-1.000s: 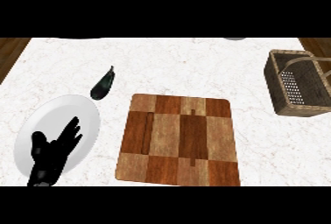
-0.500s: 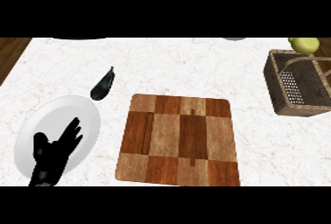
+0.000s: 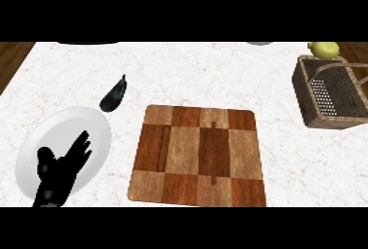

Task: Pick the lemon from the cutting board and place it in the basket

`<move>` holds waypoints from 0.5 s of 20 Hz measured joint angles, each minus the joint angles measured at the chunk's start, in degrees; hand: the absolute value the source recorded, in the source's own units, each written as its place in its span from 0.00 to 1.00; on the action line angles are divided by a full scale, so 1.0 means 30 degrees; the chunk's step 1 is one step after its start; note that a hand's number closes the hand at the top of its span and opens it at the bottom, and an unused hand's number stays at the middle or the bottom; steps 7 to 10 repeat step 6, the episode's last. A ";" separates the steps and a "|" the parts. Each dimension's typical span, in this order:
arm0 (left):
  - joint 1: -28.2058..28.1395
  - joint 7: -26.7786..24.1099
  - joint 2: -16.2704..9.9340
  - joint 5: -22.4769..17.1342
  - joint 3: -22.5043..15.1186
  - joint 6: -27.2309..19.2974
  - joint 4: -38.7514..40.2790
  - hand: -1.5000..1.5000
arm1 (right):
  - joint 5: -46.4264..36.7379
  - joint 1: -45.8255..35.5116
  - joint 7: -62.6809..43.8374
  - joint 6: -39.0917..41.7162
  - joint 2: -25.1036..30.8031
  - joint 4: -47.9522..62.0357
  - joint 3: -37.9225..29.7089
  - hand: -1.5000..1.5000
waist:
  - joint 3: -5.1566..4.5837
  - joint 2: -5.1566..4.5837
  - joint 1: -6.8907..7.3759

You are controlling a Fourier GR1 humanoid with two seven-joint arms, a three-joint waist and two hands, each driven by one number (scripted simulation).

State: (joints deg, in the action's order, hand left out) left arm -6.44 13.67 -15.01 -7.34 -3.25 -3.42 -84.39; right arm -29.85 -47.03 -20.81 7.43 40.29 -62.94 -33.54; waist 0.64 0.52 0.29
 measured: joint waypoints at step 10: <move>-0.0235 -0.0158 0.0150 0.0205 0.0123 -0.0109 -0.0144 0.50 | 0.1191 0.0858 -0.0141 0.0370 0.1879 0.0461 -0.1963 0.00 | -0.0016 0.0029 -0.0143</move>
